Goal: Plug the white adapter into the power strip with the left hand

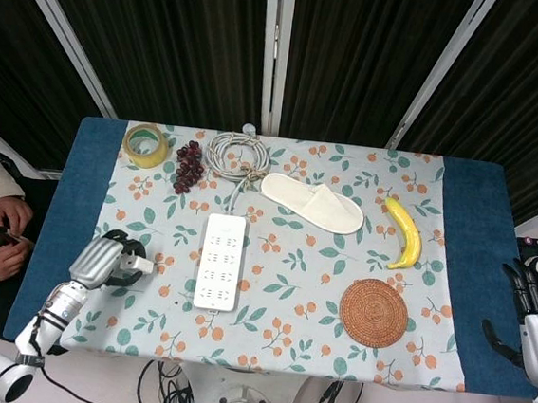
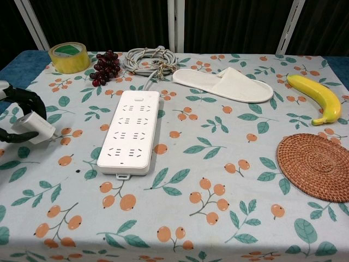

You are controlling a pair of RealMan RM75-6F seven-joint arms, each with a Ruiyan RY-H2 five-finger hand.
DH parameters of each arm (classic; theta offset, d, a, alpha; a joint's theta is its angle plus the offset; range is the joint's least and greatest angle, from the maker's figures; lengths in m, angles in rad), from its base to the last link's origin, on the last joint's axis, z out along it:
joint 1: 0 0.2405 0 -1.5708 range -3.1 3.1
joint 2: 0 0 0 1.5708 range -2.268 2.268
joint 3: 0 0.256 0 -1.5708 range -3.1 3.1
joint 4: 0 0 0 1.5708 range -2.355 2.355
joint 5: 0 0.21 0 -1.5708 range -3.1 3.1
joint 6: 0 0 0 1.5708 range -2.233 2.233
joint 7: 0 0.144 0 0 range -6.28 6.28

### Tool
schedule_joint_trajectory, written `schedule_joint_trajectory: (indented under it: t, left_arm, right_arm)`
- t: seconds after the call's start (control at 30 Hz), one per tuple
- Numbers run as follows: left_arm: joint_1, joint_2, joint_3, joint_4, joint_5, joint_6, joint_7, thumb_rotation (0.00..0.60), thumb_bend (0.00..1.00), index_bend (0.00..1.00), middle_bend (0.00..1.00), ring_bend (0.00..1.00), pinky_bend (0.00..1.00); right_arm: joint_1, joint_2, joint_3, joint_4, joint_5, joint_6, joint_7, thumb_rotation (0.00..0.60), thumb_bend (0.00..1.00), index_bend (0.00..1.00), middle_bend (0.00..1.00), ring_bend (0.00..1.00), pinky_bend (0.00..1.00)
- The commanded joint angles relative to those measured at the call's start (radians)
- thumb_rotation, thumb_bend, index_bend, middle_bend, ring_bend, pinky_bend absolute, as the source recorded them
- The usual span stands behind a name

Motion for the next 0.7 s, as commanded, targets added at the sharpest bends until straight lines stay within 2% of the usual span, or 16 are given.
schedule_joint_trajectory:
  t: [0.03,0.2,0.4,0.7]
  left_arm:
    - [-0.018,0.042,-0.007,-0.065,0.027,0.012,0.041,0.6,0.32,0.68,0.73,0.54,0.45]
    - [-0.056,0.114,-0.022,-0.228,0.036,-0.023,0.177,0.6,0.37,0.69,0.78,0.61,0.51]
    - [-0.107,0.149,-0.059,-0.417,-0.036,-0.116,0.324,0.6,0.43,0.73,0.83,0.67,0.55]
    - [-0.166,0.103,-0.098,-0.543,-0.189,-0.205,0.548,0.6,0.43,0.74,0.85,0.7,0.56]
  right_arm:
    - [0.001,-0.002,0.001,0.002,-0.001,-0.001,0.002,0.6,0.23,0.0,0.0,0.0,0.0]
    - [0.008,-0.009,0.003,0.014,0.004,-0.011,0.012,0.6,0.22,0.0,0.0,0.0,0.0]
    - [0.013,-0.011,0.008,0.038,0.015,-0.02,0.037,0.6,0.22,0.0,0.0,0.0,0.0]
    - [0.012,-0.012,0.009,0.068,0.027,-0.025,0.071,0.6,0.22,0.0,0.0,0.0,0.0]
